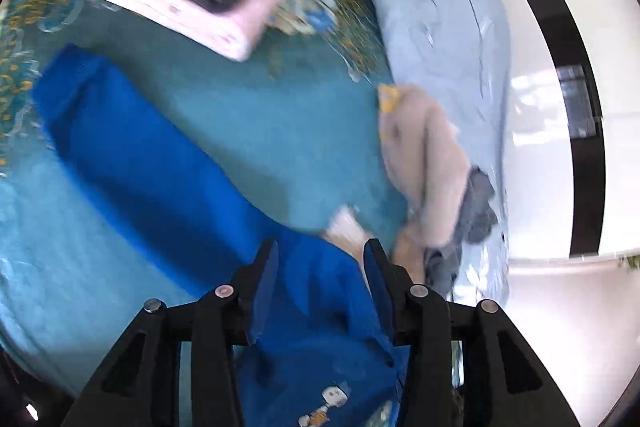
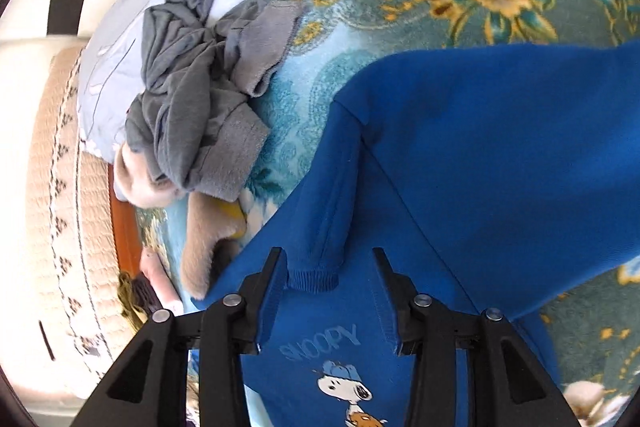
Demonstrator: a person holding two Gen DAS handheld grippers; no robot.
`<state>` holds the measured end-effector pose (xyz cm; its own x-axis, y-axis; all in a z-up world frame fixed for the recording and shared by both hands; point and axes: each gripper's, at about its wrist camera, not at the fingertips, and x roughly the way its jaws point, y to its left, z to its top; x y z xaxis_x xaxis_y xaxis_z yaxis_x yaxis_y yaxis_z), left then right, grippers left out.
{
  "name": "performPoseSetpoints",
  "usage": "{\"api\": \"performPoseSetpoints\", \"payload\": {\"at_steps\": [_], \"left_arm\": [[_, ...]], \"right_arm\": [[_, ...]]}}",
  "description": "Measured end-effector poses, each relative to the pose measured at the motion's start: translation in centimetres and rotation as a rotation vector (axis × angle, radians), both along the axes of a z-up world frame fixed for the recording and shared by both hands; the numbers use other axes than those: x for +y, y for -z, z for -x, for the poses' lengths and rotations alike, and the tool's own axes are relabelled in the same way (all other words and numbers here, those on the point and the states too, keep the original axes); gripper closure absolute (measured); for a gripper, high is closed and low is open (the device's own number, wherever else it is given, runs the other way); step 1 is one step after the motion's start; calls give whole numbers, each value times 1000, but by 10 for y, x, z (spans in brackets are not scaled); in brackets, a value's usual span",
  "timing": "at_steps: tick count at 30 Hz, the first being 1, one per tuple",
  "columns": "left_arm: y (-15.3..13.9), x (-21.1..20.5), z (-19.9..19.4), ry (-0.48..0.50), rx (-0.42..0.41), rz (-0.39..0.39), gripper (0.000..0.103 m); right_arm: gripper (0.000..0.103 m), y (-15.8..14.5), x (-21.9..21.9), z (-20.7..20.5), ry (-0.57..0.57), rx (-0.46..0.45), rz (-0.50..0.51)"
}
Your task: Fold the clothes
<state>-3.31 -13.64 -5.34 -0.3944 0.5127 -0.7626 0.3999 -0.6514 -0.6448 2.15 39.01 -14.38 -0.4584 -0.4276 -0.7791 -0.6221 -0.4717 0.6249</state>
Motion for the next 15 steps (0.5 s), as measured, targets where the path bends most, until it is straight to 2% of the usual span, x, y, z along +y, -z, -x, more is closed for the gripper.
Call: {"api": "performPoseSetpoints", "payload": {"at_steps": [3,6,10,13,15], "left_arm": [[29,61,15,115,-91,8,55],[60,99,18,150,-180,-10,55],[84,117,19,83,-225,-67,48],[86,121,11,7,-224,-98,47],[89,128,13,-12,-221,-116,47]], "right_arm": [[58,15,1,-1,40,-9,59],[58,24,-1,-1,75,0,112],[58,30,-6,4,93,-4,161],[58,30,-12,10,88,-8,180],[58,31,-15,15,81,-14,183]]}}
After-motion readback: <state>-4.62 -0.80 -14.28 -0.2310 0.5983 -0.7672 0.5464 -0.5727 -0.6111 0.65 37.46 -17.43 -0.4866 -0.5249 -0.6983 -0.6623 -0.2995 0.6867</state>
